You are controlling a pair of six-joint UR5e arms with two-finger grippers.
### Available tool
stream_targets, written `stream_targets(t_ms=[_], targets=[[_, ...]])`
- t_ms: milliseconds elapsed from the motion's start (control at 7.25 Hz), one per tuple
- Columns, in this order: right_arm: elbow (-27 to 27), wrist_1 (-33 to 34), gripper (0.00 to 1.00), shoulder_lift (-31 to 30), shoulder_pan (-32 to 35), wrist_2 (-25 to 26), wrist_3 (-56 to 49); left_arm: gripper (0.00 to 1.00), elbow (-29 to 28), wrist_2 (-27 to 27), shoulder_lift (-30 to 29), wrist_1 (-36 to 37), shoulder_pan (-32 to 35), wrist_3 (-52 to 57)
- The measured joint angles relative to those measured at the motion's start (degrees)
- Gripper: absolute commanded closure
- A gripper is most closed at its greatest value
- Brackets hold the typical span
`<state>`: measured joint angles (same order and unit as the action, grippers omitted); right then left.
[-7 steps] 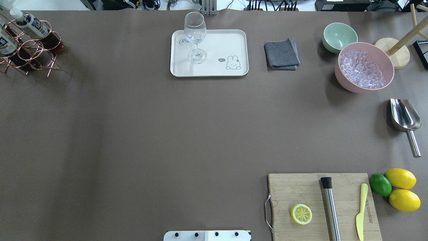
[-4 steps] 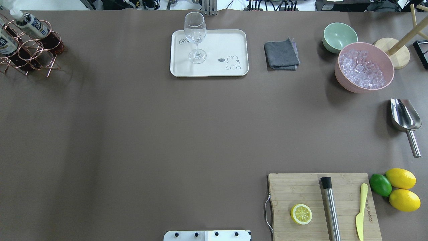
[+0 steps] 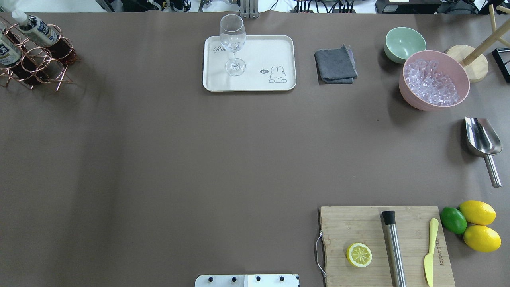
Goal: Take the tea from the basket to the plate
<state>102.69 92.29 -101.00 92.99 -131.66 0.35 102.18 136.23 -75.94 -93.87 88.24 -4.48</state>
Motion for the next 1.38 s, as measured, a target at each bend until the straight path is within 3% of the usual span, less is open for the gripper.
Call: stream_targets(t_ms=[966,1379], targets=[[1.49,0.0,0.0,0.69,0.51,-0.69,0.03,0.02,0.0,-0.17,0.13,0.0,1.56,0.0],[1.9,0.0,0.0,5.75,-1.48,-2.09,0.34,0.02,0.51,-0.05,0.08,0.0,1.81,-0.07]])
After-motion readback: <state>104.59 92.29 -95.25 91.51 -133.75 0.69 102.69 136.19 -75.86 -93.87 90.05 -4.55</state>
